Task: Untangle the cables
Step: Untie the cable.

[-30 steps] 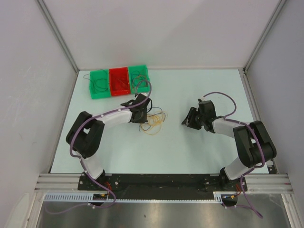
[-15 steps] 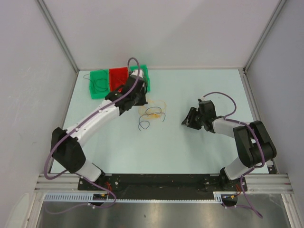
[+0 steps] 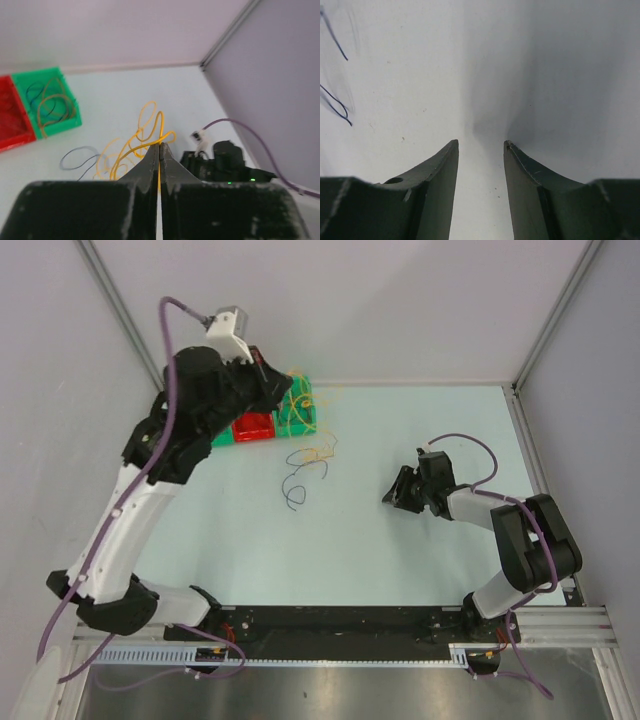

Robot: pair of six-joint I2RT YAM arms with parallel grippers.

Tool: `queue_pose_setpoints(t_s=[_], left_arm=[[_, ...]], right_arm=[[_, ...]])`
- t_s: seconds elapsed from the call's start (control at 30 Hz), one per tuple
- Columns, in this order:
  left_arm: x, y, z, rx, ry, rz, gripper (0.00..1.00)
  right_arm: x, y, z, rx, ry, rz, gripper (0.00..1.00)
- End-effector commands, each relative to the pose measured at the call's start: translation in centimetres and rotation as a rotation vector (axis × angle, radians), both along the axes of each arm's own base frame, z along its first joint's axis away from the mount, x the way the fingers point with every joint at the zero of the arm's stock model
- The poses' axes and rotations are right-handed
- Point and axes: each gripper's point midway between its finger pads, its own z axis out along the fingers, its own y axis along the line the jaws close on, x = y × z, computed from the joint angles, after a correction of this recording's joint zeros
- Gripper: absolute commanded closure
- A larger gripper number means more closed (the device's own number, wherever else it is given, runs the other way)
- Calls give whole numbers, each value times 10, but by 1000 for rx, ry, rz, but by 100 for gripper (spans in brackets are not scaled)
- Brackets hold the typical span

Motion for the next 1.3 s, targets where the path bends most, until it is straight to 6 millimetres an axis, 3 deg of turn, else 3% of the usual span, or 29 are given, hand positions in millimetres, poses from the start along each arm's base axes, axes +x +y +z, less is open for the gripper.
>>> queue_pose_setpoints(t_s=[0.0,0.07,0.13,0.23,0.27,0.33,0.37,0.4,0.47,0.57,0.63,0.73,1.07,1.27], left_arm=[[-53,-9,86,-91,-203,-228,100],[-67,-9,102,-92,-282,-285,100],[-58,-7,92,-86,-287,-249,100],[-29,-10,4,-5,-59,-152,99],[-22,-15,-42,47,46,-151,100],[-21,-20,-92,75,170,-154,100],[-23,-19,-131,108,252,-142,100],[-23,-19,-145,110,280,-135,99],[-28,-16,-180,132,358,-121,100],[-32,-17,-208,151,428,-123,100],[-32,-19,-218,157,458,-123,100],[-32,-21,-222,150,476,-126,100],[-33,-25,-221,141,480,-147,100],[-34,-22,-222,137,485,-150,100]], right_arm=[[5,1,2,10,-15,2,54],[4,2,2,12,-16,3,54],[4,2,4,11,-23,10,55],[1,7,14,35,-42,52,55],[-2,8,17,36,-50,68,55],[-9,13,37,76,-79,97,55],[-14,15,44,96,-90,110,55],[-17,18,65,132,-141,123,54],[-25,26,86,165,-188,162,52],[-41,41,126,184,-315,236,47],[-55,55,148,204,-382,287,45],[-68,74,161,222,-429,339,43],[-79,123,161,209,-461,477,42],[-89,147,150,209,-441,548,41]])
